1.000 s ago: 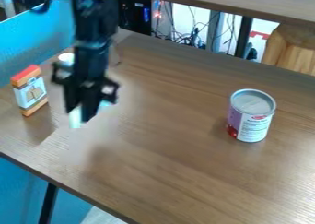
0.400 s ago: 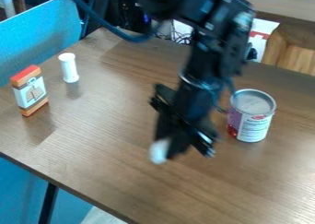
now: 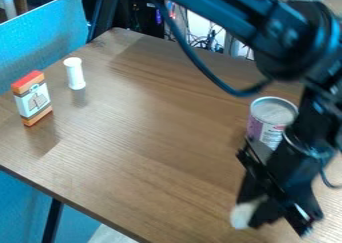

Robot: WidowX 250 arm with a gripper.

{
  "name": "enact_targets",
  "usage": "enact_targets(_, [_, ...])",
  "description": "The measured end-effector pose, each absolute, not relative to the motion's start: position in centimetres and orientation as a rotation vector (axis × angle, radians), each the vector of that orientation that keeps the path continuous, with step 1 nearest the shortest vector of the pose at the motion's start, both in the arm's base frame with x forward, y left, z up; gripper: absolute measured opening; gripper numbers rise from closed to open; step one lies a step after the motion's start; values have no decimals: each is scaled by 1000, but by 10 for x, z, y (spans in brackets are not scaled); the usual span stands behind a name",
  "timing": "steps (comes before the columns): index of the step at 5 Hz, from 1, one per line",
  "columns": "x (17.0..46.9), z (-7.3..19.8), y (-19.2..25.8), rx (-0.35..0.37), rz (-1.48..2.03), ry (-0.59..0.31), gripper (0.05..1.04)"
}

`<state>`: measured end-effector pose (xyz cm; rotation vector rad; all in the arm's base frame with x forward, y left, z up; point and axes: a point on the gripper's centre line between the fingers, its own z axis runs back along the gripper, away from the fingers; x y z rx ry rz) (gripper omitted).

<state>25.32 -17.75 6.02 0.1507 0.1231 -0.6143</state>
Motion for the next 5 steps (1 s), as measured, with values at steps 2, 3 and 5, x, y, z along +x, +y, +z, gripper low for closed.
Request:
enact_targets(2, [262,20,-187,174,-647,206,317])
enact_targets(3, [262,20,-187,171,-655,198,348])
enact_targets(5, [242,89,-149,11,-566,39,952])
